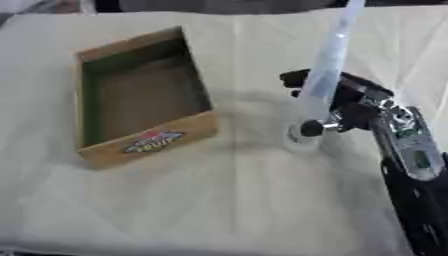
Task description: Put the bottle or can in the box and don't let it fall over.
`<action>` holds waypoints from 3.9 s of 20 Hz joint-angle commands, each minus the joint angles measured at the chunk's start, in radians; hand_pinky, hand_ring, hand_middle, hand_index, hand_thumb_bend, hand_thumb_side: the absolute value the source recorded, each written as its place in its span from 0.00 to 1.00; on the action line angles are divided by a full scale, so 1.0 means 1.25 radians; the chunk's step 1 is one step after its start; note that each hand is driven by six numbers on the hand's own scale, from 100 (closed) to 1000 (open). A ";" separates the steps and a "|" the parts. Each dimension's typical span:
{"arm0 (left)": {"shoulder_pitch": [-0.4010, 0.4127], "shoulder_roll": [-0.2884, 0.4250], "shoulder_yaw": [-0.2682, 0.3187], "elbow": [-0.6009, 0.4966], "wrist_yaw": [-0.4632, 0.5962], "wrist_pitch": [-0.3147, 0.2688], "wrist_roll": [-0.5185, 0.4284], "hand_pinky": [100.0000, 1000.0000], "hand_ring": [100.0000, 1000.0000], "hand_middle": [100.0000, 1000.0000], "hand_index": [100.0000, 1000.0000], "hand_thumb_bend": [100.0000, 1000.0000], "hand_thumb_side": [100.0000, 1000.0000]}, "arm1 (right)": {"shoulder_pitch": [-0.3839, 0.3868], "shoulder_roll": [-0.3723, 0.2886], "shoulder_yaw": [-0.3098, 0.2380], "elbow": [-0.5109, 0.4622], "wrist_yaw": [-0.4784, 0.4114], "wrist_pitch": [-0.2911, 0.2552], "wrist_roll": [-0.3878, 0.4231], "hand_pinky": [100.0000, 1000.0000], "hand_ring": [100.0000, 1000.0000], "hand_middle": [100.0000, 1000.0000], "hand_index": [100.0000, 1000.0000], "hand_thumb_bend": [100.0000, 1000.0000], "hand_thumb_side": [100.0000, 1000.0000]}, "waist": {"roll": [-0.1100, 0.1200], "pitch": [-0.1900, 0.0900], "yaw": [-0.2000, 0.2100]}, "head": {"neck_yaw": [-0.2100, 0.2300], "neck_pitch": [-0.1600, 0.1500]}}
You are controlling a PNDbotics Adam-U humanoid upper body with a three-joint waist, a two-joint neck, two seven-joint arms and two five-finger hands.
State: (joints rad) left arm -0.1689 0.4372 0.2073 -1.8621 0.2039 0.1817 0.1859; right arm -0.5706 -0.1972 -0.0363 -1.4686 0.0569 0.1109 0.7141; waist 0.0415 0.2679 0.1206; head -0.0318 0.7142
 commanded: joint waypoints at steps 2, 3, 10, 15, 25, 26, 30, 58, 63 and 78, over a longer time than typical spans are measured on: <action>-0.009 0.014 0.007 -0.019 -0.001 -0.002 -0.002 1.00 1.00 0.78 0.78 0.00 0.00 | -0.012 -0.002 0.002 -0.011 -0.009 0.009 -0.024 0.99 0.98 0.86 0.74 0.57 0.00 | 0.002 -0.008 0.005 | 0.000 -0.008; -0.009 0.014 0.006 -0.019 0.000 -0.002 -0.003 1.00 1.00 0.78 0.78 0.00 0.00 | -0.012 -0.001 0.004 -0.008 -0.011 0.015 -0.028 0.99 0.99 0.86 0.73 0.49 0.00 | 0.002 -0.008 0.006 | 0.000 -0.008; -0.010 0.015 0.007 -0.020 0.002 -0.004 -0.004 1.00 1.00 0.78 0.78 0.00 0.00 | -0.013 0.003 0.017 0.003 -0.006 0.043 -0.020 0.99 0.89 0.75 0.63 0.00 0.00 | 0.001 -0.006 0.013 | -0.001 -0.008; -0.010 0.014 0.008 -0.019 0.002 -0.003 -0.005 1.00 1.00 0.78 0.78 0.00 0.00 | -0.012 0.004 0.016 0.010 -0.001 0.050 -0.064 0.99 0.60 0.50 0.39 0.00 0.00 | 0.000 -0.006 0.013 | 0.001 -0.006; -0.010 0.014 0.008 -0.019 0.001 -0.002 -0.004 1.00 1.00 0.78 0.78 0.00 0.00 | -0.019 0.006 0.028 0.011 -0.058 0.035 -0.096 0.94 0.36 0.08 0.04 0.00 0.00 | 0.000 -0.008 0.012 | 0.003 -0.006; -0.010 0.014 0.008 -0.019 0.001 -0.001 -0.004 1.00 1.00 0.78 0.78 0.00 0.00 | -0.021 0.006 0.028 0.009 -0.065 0.034 -0.096 0.94 0.35 0.08 0.04 0.00 0.00 | 0.000 -0.008 0.012 | 0.003 -0.006; -0.009 0.015 0.009 -0.019 0.001 -0.001 -0.003 1.00 1.00 0.78 0.78 0.00 0.00 | -0.031 0.006 0.029 0.001 -0.081 0.032 -0.095 0.93 0.34 0.08 0.02 0.00 0.00 | 0.000 -0.011 0.011 | 0.003 -0.005; -0.043 0.009 -0.011 -0.025 0.012 0.001 -0.025 1.00 1.00 0.78 0.78 0.00 0.00 | -0.325 0.258 0.101 0.094 -0.120 0.090 -0.264 0.91 0.35 0.08 0.03 0.00 0.41 | -0.009 -0.012 0.101 | -0.131 -0.018; -0.065 -0.008 -0.018 -0.027 0.018 0.003 -0.033 1.00 1.00 0.78 0.78 0.00 0.00 | -0.363 0.312 0.101 0.170 -0.097 0.028 -0.283 0.91 0.35 0.08 0.04 0.00 0.41 | -0.016 0.006 0.160 | -0.195 -0.040; -0.094 -0.016 -0.024 -0.032 0.025 0.003 -0.039 1.00 1.00 0.78 0.78 0.00 0.00 | -0.413 0.336 0.054 0.350 0.083 -0.271 -0.371 0.91 0.57 0.28 0.15 0.00 0.41 | -0.033 0.032 0.250 | -0.279 -0.070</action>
State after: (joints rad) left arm -0.2745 0.3959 0.1732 -1.8806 0.2362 0.1868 0.1400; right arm -1.0595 0.2236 0.0367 -1.0309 0.1266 -0.2044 0.2583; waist -0.0084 0.3233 0.4303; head -0.3768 0.6394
